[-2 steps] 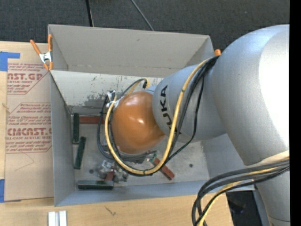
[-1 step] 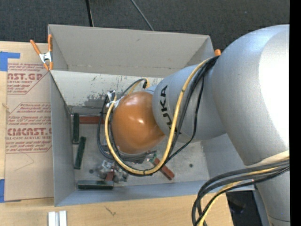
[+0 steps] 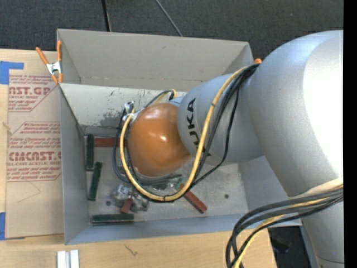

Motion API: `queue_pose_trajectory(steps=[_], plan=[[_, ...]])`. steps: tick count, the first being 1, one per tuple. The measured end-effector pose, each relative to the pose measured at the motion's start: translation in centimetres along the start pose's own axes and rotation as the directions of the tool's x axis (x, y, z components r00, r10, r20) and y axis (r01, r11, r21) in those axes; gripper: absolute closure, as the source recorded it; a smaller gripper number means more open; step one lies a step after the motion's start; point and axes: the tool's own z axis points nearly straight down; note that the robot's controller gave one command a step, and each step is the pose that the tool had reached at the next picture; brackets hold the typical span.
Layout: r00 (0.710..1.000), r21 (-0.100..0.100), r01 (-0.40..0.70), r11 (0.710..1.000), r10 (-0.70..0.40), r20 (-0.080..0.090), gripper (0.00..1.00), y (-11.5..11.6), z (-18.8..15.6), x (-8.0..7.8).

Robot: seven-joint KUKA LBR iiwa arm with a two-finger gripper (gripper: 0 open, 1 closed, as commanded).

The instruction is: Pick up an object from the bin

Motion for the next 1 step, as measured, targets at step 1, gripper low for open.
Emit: queue_pose_trajectory(steps=[1], plan=[[0.986, 0.008, 0.166, 0.986, -0.166, 0.006, 1.0, -1.68, -17.31, 0.09]])
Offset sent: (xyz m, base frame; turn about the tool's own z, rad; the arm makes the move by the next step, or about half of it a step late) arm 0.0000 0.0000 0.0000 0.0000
